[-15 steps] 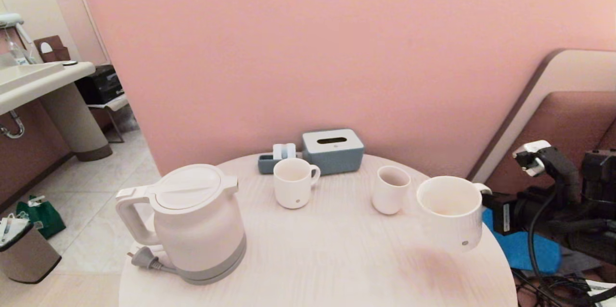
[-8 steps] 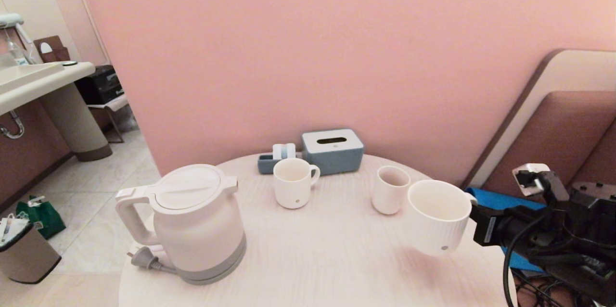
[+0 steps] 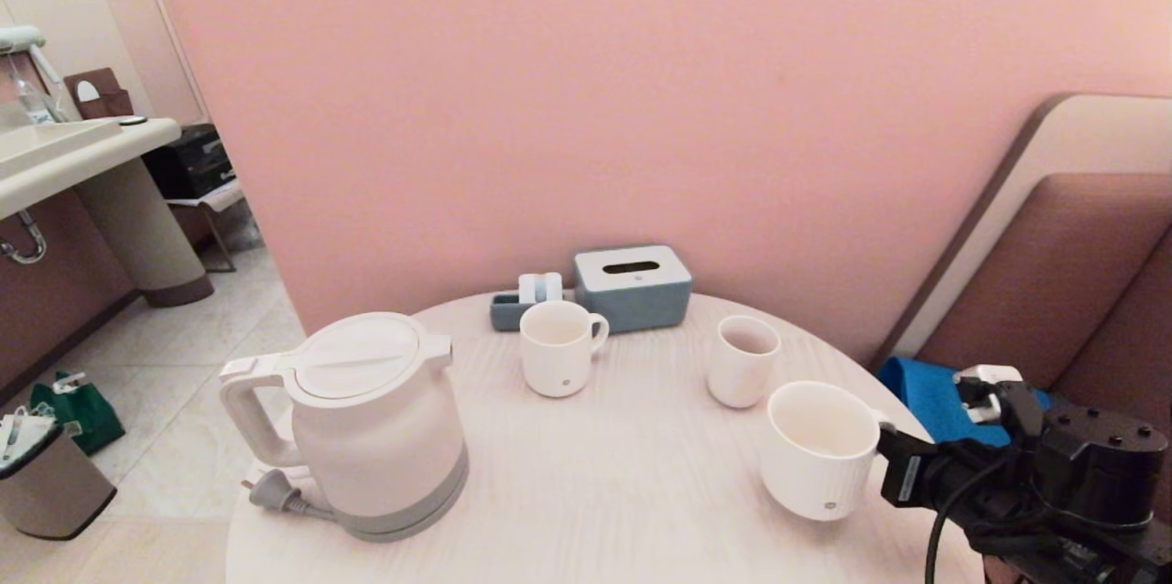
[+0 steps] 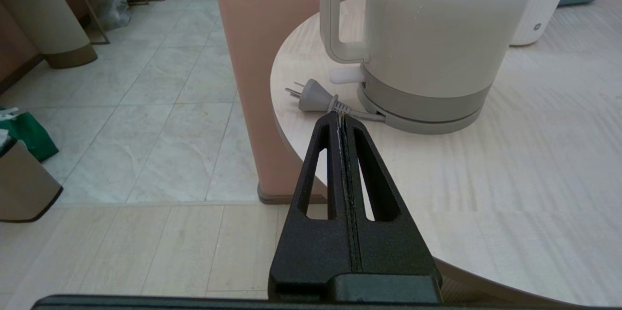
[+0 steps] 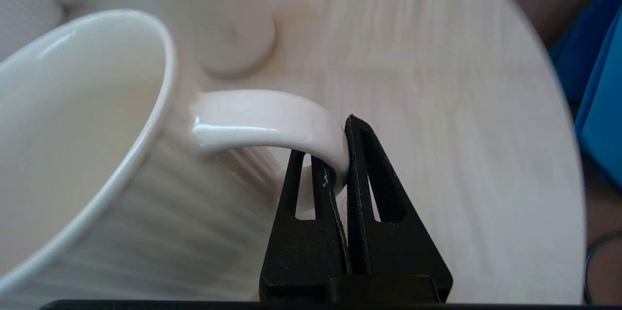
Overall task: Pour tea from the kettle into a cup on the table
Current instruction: Put the cup down on the table
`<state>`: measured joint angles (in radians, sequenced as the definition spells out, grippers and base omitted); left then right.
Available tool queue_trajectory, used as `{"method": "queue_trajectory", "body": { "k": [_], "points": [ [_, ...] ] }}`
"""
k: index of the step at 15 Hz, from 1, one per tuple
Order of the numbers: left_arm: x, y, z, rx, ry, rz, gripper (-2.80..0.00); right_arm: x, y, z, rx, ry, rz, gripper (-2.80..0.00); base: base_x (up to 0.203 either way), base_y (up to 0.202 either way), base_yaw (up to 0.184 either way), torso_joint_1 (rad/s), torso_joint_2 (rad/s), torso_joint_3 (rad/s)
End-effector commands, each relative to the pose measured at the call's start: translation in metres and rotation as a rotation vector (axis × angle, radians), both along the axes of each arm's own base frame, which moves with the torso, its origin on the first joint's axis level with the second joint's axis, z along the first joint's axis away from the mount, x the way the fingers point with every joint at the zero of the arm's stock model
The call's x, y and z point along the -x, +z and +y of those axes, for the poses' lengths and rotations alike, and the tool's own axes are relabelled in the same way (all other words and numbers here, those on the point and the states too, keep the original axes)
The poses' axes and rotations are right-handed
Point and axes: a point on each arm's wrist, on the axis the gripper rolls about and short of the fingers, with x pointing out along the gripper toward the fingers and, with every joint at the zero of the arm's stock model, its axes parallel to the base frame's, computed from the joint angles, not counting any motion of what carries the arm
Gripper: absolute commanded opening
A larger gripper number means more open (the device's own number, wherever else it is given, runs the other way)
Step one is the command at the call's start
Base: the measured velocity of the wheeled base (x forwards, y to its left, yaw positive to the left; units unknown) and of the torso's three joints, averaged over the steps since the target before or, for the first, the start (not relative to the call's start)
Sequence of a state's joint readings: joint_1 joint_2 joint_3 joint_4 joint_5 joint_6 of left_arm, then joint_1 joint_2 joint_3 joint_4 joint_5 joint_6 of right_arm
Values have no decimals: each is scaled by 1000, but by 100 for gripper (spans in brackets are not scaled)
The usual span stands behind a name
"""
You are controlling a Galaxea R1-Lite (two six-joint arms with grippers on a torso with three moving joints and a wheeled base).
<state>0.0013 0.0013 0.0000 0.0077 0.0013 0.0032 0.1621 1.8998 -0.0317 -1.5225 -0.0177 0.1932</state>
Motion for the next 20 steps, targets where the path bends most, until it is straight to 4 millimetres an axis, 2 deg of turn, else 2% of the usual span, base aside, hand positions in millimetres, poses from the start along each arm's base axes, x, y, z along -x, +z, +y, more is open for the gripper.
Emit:
{"method": "queue_trajectory", "body": {
  "k": [1,6,14,19,20],
  "points": [
    [0,0,0,0,1,0,-280,-2,-9,0,2,2,25,-280,0,0,0,0,0,0],
    [0,0,0,0,1,0,-280,-7,-16,3,-7,8,47,-280,0,0,0,0,0,0],
    [0,0,0,0,1,0,-280,-14,-12,4,13,8,9,-280,0,0,0,0,0,0],
    [0,0,0,0,1,0,-280,-17,-17,5,36,4,24,-280,0,0,0,0,0,0],
    [0,0,0,0,1,0,-280,-17,-17,5,35,4,24,0,0,0,0,0,0,0]
  ]
}}
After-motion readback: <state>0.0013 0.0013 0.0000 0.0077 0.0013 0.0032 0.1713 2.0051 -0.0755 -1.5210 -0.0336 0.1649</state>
